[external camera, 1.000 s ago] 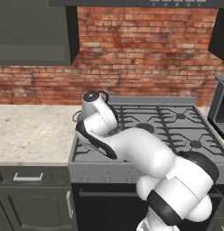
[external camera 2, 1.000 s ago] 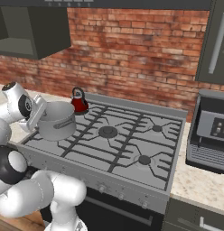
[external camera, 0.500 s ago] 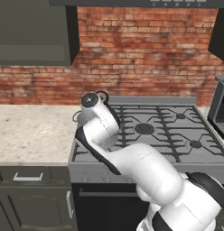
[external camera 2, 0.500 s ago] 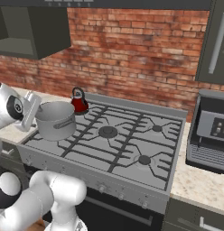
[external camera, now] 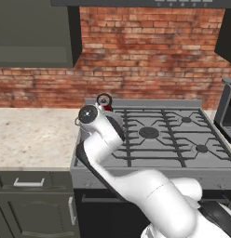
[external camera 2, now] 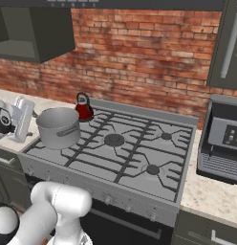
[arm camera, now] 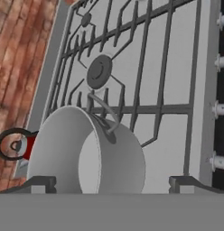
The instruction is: Pick the kettle from the cabinet and place it on a stove burner. Then pick the pot from the counter and place it on another stove burner. Finally, turn both burners on.
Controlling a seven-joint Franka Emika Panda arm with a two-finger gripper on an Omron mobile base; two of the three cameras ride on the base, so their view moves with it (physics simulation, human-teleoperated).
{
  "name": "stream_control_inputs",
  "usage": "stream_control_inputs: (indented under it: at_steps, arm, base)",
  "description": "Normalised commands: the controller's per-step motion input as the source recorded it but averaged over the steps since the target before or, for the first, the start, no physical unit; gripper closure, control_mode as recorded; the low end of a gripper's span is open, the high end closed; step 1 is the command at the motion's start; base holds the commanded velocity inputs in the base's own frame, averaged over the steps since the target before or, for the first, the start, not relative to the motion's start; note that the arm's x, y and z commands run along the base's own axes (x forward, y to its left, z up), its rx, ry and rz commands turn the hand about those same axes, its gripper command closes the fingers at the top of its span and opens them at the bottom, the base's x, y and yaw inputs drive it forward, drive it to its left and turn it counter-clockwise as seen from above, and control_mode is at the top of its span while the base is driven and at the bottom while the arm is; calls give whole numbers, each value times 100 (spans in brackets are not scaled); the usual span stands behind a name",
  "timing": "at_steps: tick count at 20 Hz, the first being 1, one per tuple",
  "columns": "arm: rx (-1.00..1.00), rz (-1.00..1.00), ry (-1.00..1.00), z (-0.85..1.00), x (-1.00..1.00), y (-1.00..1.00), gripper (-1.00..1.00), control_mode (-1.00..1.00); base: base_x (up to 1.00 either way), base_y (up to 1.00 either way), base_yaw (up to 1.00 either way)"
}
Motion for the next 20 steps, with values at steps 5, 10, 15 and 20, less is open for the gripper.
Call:
stream_control_inputs:
  at_steps: [5,10,15,20]
  arm:
    - [-9,0,-10,9,-36,13,-100,-100]
    - [-12,1,-11,12,-36,19,-100,-100]
    - [-12,2,-6,0,-26,21,-100,-100]
    - [-12,3,-2,-2,-22,16,-100,-100]
  base:
    - [0,0,0]
    - [0,0,0]
    - [0,0,0]
    - [0,0,0]
